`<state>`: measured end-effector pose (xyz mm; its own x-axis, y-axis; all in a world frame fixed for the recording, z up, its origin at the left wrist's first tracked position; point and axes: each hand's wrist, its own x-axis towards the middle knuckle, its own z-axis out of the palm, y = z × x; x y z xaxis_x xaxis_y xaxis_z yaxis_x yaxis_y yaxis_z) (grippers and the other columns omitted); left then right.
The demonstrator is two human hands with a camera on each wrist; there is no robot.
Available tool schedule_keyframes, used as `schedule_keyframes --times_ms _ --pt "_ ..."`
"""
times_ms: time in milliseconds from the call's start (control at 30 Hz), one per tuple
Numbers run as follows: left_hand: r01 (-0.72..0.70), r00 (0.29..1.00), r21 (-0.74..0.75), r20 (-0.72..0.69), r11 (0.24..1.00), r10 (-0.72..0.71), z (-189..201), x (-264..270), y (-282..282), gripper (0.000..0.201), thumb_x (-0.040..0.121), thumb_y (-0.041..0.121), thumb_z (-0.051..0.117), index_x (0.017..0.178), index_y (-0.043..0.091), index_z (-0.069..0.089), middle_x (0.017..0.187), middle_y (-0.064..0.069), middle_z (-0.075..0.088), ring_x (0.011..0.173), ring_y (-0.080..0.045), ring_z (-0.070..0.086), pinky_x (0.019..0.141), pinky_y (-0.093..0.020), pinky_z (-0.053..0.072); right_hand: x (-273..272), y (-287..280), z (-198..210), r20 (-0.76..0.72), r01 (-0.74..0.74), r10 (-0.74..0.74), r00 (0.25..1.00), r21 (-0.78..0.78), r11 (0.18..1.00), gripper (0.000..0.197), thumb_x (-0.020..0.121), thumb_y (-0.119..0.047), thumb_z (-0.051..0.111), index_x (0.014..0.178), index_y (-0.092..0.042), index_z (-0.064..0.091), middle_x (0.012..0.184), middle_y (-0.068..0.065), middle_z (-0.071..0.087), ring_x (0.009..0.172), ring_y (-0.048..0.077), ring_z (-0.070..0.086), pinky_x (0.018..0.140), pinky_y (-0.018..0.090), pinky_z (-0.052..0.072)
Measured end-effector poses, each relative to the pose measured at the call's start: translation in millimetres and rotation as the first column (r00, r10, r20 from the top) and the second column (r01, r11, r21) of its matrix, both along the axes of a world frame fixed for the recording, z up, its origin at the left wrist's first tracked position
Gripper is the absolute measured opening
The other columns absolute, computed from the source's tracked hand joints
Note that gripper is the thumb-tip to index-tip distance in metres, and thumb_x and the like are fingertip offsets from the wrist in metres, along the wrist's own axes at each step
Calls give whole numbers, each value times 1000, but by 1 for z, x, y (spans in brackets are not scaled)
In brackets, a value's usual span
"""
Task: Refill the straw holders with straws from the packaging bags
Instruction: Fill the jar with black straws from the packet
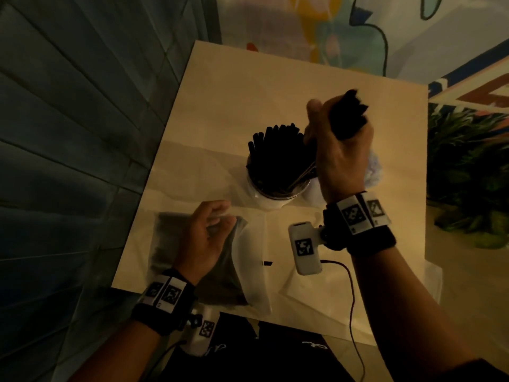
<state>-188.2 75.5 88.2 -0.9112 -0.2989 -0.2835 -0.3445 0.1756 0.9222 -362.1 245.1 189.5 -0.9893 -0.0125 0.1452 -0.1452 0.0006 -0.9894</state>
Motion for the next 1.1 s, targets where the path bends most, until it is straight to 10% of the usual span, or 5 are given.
schedule_keyframes --times_ms 233,400,667,833,1100 --pt "108 982 -56 161 993 -98 -24 -49 7 107 60 46 87 147 25 29 145 7 35 128 -6 36 96 -22 41 11 -2 -25 74 -89 76 994 195 977 36 83 -16 78 109 -5 55 95 11 65 88 17 66 81 31 56" --pt "215 977 -67 27 974 -213 -26 -90 13 107 57 32 94 139 42 25 139 18 33 128 -1 33 97 -10 33 23 22 -22 -68 51 -32 997 295 954 41 90 -23 71 121 -7 50 115 5 62 108 14 63 92 32 54" --pt "281 960 58 -2 958 -282 -36 -121 12 105 59 13 93 139 30 28 134 16 37 115 12 41 86 3 38 88 56 -84 162 -37 -54 985 509 860 45 84 -24 76 124 -17 56 94 -5 61 75 6 61 65 28 55" --pt "383 924 28 0 923 -383 -37 -140 4 120 47 44 94 143 29 23 142 9 41 124 2 47 97 -15 46 69 38 -104 233 -174 42 972 585 792 82 83 -31 78 150 -24 31 80 -9 56 68 3 55 61 12 44" --pt "477 878 -106 -1 873 -479 -38 -166 3 121 42 59 94 143 49 27 148 4 42 136 -18 44 110 -50 39 35 26 -94 292 -208 64 954 495 844 82 78 -32 81 145 -22 35 112 -6 66 91 18 66 76 37 56"
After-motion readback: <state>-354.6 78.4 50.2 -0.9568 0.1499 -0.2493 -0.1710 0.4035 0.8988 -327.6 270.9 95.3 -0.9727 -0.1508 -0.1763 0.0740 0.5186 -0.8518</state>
